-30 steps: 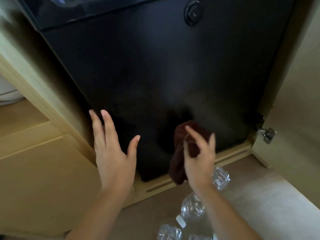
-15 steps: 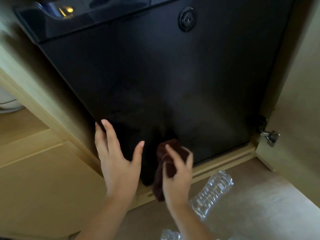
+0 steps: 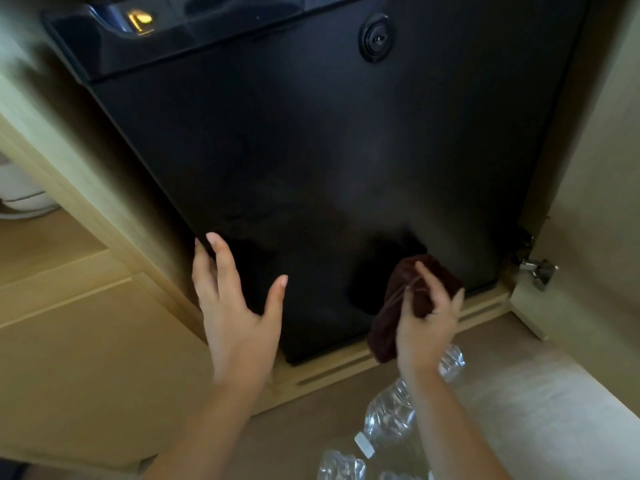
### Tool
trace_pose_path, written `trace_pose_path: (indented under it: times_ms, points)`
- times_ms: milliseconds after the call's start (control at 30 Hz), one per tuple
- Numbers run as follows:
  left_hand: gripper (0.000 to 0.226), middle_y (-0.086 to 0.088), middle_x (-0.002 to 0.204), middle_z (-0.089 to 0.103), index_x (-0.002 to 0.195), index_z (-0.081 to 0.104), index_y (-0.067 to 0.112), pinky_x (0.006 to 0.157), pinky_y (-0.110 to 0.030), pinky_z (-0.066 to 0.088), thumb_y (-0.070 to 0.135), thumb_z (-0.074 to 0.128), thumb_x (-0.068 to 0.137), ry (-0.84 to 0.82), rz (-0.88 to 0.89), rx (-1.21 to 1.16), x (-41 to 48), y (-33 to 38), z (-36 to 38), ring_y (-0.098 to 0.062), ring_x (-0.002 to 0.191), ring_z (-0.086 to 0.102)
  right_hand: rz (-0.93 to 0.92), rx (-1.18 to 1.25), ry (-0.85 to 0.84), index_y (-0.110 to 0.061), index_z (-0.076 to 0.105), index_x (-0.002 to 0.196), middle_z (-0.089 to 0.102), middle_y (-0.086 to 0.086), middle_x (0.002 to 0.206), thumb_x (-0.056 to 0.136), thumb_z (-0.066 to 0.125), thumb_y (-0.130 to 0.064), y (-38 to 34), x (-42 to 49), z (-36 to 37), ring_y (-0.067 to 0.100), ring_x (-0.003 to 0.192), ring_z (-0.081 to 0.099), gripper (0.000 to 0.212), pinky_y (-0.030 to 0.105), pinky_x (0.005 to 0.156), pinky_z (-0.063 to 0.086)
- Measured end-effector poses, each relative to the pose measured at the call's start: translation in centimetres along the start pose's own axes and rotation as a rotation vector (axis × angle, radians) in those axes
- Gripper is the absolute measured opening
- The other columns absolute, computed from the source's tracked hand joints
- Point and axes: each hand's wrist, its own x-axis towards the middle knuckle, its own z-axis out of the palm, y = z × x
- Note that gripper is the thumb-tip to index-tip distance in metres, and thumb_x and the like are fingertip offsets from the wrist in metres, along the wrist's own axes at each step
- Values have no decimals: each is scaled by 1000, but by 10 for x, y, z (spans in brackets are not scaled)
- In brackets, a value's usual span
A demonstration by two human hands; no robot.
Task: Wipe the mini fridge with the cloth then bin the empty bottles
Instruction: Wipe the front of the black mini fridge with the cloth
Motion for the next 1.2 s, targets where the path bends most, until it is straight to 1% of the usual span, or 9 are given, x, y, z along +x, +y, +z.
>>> trace_pose_path:
  times_ms: [67,133,233,367,500,700,833,1000,1200]
  points:
    - [91,-7,153,3,140,-11,43,110,-46,27,37,59,81,4,-4,14,0,2,1,-23,139,18,45,29,-72,-29,62,110,26,18,148,85,56,4,3,-22,12,-19,110,19,41,-13,80,16]
    - [91,-8,153,4,139,-11,40,110,-44,26,37,59,82,14,-12,24,-1,4,2,-22,139,17,49,85,-173,-41,62,102,31,17,145,85,57,2,4,-45,24,5,129,31,46,-7,88,22]
    - [89,-9,153,5,141,-9,38,110,-43,27,36,58,83,20,-14,42,-1,5,0,-22,140,16,70,162,-239,-42,63,98,39,16,139,83,60,1,2,-60,29,26,127,41,45,6,96,33]
    - [85,-1,153,7,136,-6,46,110,-42,28,34,59,83,-17,-40,-11,-1,6,-7,-17,139,18,1,58,49,-46,57,102,45,19,135,82,64,-3,11,-1,4,34,128,39,48,34,110,27]
    - [83,8,153,5,131,-5,56,109,-39,29,36,59,82,-64,-39,-32,0,3,-14,-12,140,15,31,13,89,-26,61,113,33,18,143,85,58,0,9,35,-17,29,129,37,38,0,92,27]
    - [83,6,153,3,130,-6,57,110,-34,26,34,59,84,-80,-44,-53,0,7,-14,-11,140,15,107,124,-71,-39,58,100,46,18,133,83,61,0,8,-49,29,33,127,39,43,24,102,30]
    - [79,10,153,4,127,-6,62,107,-28,26,37,56,84,-111,-40,-51,1,4,-19,-11,139,18,75,238,-251,-37,64,93,56,9,116,79,63,5,-2,-87,43,1,105,54,44,5,89,38]
    - [76,15,152,6,129,-1,58,109,-33,29,33,56,85,-168,-34,-82,2,-2,-30,-5,138,17,110,163,27,-52,64,86,58,12,118,78,68,-8,15,-35,22,25,111,55,45,41,102,40]
    - [84,17,152,-3,126,-10,61,110,-32,26,34,58,85,-172,-52,-83,-1,6,-24,-9,140,13,183,216,16,-44,60,91,56,13,120,83,62,-2,9,-62,43,28,116,51,43,38,101,40]
